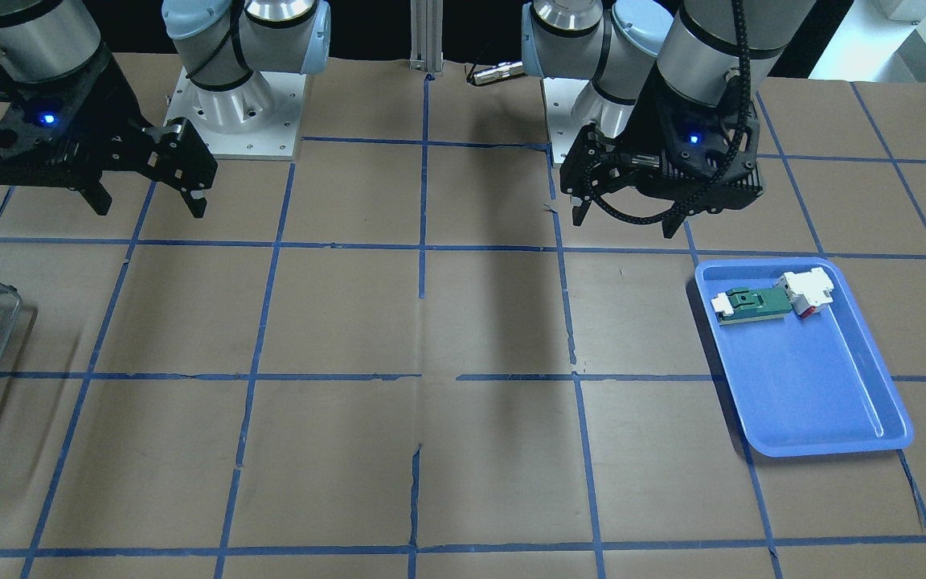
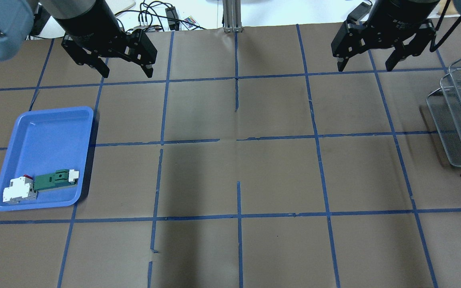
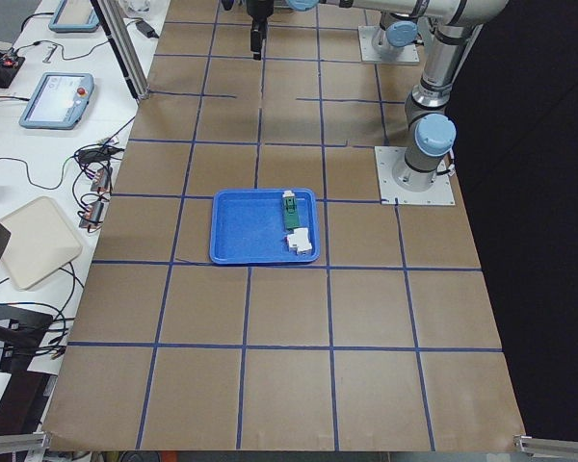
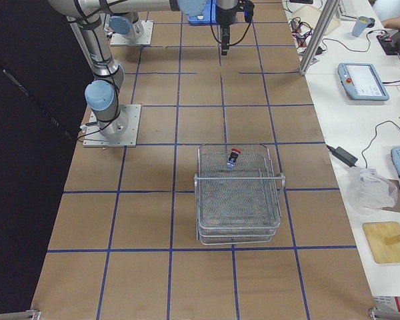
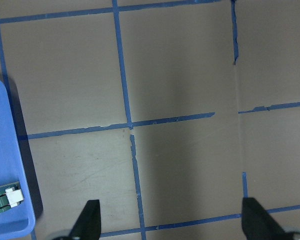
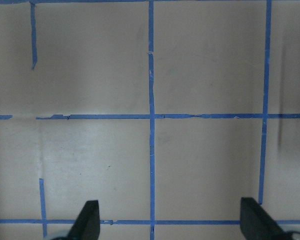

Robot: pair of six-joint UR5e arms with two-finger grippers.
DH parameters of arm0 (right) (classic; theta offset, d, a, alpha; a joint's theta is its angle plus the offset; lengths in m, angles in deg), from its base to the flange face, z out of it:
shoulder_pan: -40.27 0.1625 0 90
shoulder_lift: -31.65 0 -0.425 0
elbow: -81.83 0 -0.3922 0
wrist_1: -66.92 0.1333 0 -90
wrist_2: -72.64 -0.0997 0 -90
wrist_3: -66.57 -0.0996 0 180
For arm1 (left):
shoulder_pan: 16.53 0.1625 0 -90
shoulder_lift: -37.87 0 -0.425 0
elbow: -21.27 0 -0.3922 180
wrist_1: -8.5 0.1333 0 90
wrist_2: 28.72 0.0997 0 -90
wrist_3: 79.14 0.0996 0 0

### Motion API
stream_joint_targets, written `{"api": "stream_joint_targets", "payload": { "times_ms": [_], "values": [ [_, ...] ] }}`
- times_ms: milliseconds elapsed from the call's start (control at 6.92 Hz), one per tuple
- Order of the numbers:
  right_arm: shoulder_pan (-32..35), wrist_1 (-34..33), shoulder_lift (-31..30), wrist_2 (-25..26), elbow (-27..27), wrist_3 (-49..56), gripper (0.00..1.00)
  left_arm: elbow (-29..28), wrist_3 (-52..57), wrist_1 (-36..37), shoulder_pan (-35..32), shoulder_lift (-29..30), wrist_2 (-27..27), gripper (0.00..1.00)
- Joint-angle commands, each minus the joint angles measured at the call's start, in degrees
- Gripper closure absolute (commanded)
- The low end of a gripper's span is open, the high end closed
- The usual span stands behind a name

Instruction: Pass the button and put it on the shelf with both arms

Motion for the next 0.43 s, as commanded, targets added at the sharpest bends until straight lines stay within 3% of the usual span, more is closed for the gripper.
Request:
{"api": "stream_joint_targets", "payload": {
  "times_ms": [0,289],
  "values": [
    [0.8,0.0,0.0,3.6,-0.2,-1.3,0.00,0.1,0.2,0.1,0.0,0.0,0.0,0.00],
    [0.8,0.0,-0.1,3.8,0.1,-1.5,0.00,0.2,0.2,0.0,0.0,-0.1,0.1,0.00]
  ]
}}
